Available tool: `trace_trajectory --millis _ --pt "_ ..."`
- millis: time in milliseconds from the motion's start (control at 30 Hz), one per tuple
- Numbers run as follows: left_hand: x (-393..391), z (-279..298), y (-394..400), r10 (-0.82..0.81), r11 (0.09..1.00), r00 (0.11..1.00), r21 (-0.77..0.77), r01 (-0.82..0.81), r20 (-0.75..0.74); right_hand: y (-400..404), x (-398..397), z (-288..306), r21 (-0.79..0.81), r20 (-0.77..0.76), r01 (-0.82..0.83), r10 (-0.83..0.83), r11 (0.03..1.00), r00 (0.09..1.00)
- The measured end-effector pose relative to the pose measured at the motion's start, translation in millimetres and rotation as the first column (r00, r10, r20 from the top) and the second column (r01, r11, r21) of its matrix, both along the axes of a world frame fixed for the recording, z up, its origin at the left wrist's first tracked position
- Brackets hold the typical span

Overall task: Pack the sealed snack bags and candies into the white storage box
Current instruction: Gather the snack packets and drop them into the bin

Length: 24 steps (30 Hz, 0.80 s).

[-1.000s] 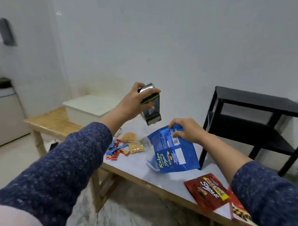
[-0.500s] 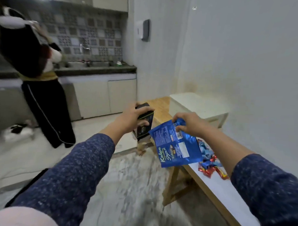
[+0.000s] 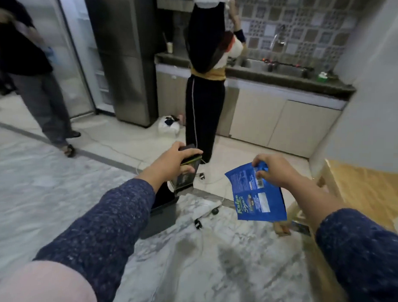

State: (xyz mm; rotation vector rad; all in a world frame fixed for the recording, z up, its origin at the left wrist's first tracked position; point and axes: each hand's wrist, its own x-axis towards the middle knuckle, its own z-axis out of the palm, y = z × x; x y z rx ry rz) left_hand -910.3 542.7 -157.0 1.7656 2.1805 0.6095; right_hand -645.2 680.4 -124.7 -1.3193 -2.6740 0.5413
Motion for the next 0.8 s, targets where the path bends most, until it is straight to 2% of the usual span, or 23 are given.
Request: trace_trajectory --millis 167,333,467,667,800 --pt "-83 -29 -8 0.231 0.973 0.972 -0.036 -0.23 0.032 52 -110 -39 -0.028 0.028 -0.158 0.159 0.987 0.987" --pt "-167 -67 8 0.342 0.937 0.939 -0.082 -0.338 0.03 83 -234 -82 0.032 0.125 -0.32 0.314 0.947 0.941" --pt "-231 -110 41 0.387 0.918 0.918 -0.121 -0.377 0.08 114 -326 -127 0.031 0.127 -0.375 0.368 0.927 0.921" --pt "-289 -216 78 0.467 0.869 0.87 -0.269 -0.416 0.16 147 -429 -236 -0.06 0.157 -0.504 0.506 0.862 0.848" --pt "-314 -294 93 0.499 0.845 0.853 -0.303 -0.441 0.152 161 -477 -309 -0.096 0.216 -0.569 0.575 0.817 0.789"
